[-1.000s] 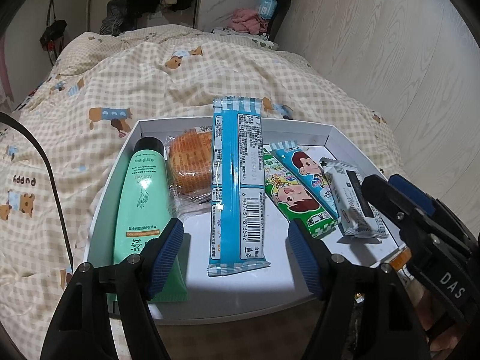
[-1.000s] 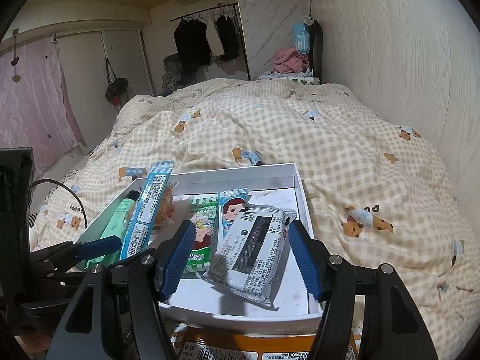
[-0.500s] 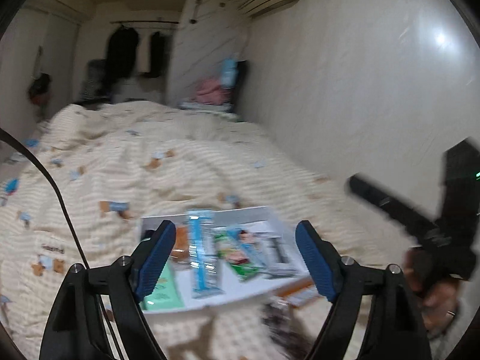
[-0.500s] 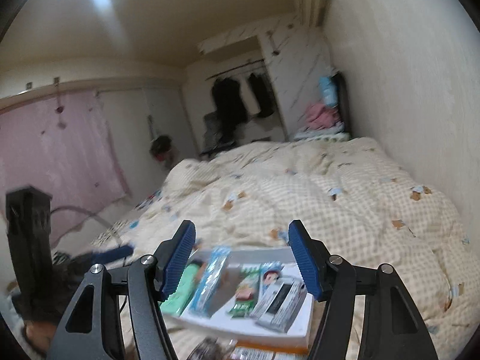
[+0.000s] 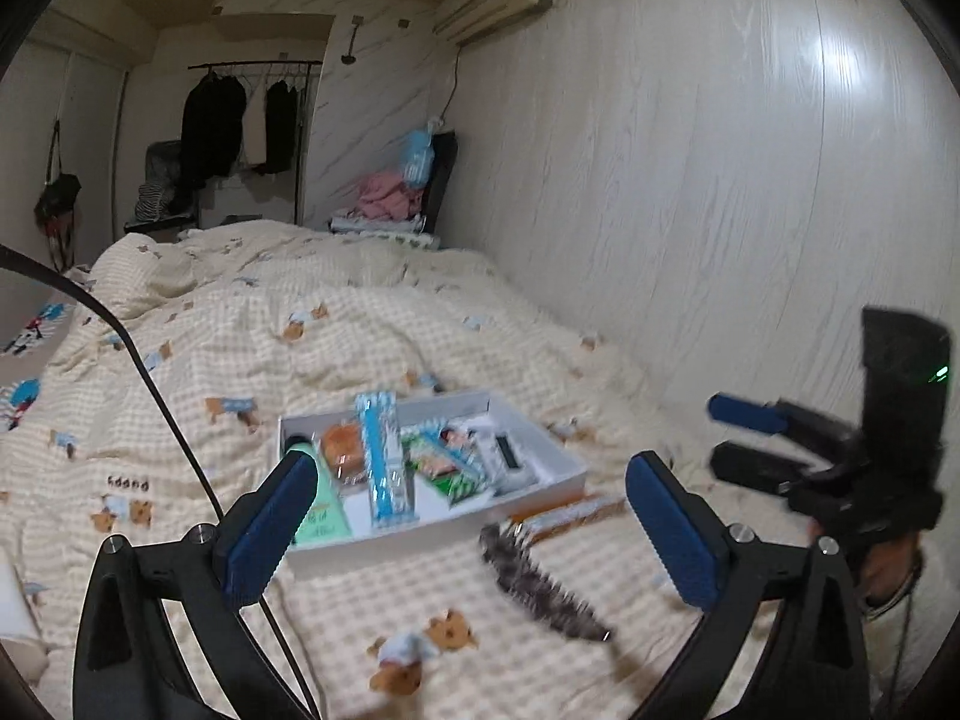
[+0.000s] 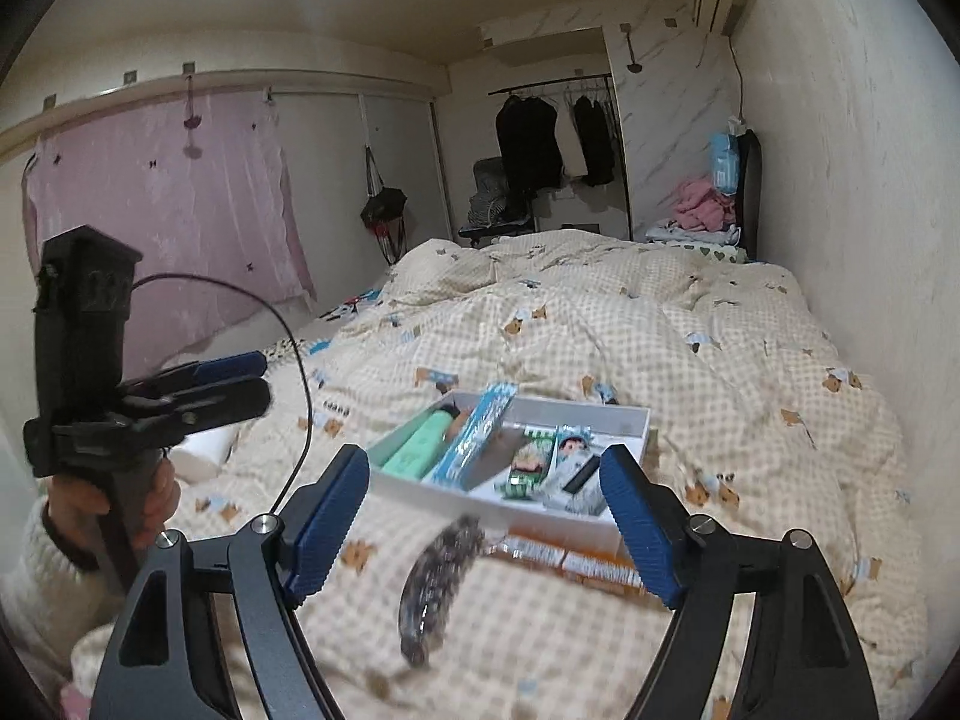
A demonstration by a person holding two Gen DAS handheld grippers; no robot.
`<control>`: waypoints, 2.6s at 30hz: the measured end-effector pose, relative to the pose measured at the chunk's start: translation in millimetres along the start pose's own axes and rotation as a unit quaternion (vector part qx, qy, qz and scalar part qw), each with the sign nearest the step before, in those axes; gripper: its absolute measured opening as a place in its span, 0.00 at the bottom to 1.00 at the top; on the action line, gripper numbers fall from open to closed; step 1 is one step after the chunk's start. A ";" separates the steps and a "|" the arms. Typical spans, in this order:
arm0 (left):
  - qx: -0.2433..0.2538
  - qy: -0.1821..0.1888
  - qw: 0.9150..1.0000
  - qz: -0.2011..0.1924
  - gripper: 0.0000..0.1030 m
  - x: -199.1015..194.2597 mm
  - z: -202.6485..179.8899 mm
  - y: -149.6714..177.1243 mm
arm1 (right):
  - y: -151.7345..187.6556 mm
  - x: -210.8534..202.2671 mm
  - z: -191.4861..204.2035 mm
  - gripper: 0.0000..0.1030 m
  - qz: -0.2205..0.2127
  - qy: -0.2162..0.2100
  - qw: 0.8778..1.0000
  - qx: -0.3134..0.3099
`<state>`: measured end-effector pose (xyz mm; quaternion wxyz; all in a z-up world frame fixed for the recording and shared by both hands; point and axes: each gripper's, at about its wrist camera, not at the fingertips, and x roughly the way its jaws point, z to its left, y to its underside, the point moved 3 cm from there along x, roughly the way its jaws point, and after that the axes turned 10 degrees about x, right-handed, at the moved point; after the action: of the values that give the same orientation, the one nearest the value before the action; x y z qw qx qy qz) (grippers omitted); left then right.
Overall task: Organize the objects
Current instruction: 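Move both tools back toward the dark hair comb beside the box, then close the left gripper on the dark plastic hair comb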
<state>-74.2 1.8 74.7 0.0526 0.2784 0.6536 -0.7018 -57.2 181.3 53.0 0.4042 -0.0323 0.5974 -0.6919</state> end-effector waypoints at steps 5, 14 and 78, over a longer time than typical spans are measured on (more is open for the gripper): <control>0.020 -0.020 0.998 0.057 1.00 26.3 -11.5 27.9 | 25.0 4.7 -0.1 0.78 0.012 0.006 1.000 0.005; 0.058 -0.074 0.990 0.102 1.00 54.0 -32.7 65.0 | 57.2 13.2 -15.1 0.78 -0.002 0.033 0.999 0.032; -0.178 0.098 0.912 0.356 0.27 141.0 -35.0 62.5 | 60.6 9.3 -69.4 0.78 0.002 -0.008 0.985 0.173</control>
<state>-153.9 67.0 -45.3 0.2830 0.5459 0.6273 -0.4779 -68.5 233.8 -22.5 0.4101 0.0341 0.4652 -0.7837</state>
